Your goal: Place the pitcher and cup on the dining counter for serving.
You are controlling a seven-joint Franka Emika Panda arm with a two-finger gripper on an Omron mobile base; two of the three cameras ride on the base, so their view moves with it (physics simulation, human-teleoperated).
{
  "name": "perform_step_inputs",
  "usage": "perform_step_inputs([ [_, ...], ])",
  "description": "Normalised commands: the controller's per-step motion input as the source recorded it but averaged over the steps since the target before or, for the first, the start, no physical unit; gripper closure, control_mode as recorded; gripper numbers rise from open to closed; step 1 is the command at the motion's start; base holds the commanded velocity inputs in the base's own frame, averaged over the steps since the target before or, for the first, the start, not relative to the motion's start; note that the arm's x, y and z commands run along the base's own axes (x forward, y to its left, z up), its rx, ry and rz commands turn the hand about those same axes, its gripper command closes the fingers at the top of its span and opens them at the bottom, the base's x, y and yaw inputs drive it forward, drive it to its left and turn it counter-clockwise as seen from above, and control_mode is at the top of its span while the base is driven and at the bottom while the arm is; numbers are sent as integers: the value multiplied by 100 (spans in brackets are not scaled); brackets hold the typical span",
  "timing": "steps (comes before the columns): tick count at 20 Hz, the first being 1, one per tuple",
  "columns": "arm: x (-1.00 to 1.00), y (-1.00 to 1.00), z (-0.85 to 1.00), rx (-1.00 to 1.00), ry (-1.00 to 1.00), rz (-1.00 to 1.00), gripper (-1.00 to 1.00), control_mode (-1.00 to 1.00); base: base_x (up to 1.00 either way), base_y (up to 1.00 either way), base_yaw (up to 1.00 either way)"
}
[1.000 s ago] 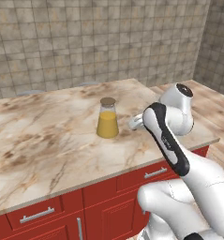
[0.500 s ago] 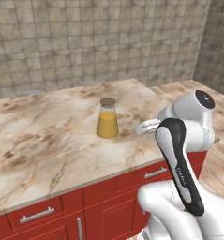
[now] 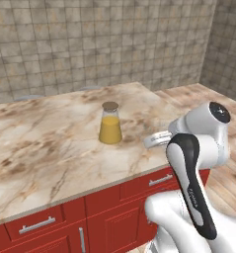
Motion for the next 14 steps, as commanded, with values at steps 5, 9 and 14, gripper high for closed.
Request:
perform_step_inputs([
  [5,0,0,0,0,0,0,-100,100,-79,0,-50],
  [9,0,0,0,0,0,0,-100,100,-82,0,-73],
  [14,0,0,0,0,0,0,-100,100,-64,0,-80],
])
